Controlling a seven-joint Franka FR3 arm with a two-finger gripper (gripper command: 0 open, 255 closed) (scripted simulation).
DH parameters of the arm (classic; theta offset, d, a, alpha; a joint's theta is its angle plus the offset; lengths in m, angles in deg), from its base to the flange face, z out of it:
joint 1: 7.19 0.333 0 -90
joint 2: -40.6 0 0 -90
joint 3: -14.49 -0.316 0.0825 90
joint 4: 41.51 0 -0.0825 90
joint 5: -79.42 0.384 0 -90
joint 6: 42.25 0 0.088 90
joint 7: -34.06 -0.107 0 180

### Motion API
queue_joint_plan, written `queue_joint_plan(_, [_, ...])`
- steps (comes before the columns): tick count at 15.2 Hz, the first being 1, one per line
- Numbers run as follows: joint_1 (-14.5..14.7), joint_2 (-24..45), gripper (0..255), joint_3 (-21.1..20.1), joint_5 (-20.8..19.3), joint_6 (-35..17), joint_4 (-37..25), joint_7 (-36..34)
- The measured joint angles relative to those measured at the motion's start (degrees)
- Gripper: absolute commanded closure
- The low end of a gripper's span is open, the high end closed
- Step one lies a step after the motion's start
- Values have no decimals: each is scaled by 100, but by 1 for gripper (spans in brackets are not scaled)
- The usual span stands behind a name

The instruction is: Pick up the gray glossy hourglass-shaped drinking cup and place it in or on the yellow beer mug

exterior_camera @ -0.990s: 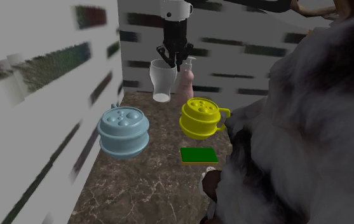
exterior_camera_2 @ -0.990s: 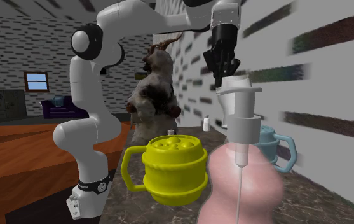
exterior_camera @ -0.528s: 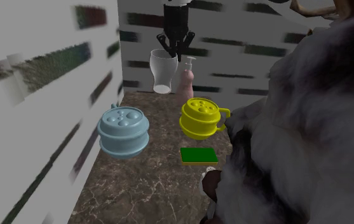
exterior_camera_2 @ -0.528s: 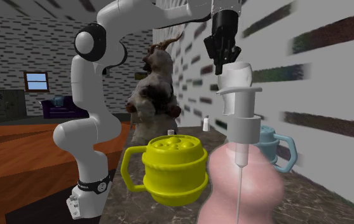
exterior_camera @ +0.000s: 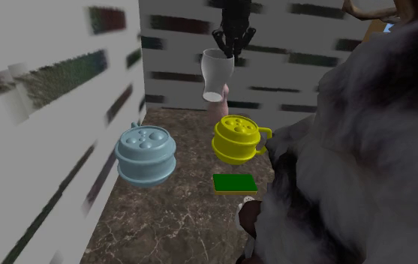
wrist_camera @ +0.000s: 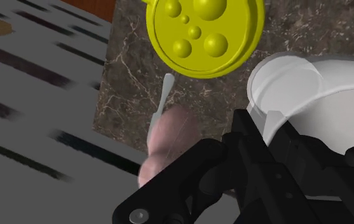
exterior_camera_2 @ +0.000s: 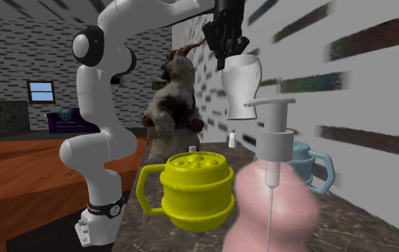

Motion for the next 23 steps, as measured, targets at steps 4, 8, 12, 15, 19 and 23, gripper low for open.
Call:
queue_joint_plan(4, [-167,-542,255,427,85,90,326,615])
queue_joint_plan(8, [-282,-1072,255,869,90,223,616,1209])
queue_joint_plan(12, [-350,-1346,255,1173,35,282,766,1619])
queue_joint_plan(15, [-338,-1534,255,1221,60,77,1158,1630])
queue_joint_plan(19, [-315,-1749,255,1254,93,-239,1690,1601])
queue_joint_plan(23, [-292,-1931,255,1275,120,-559,2194,1561])
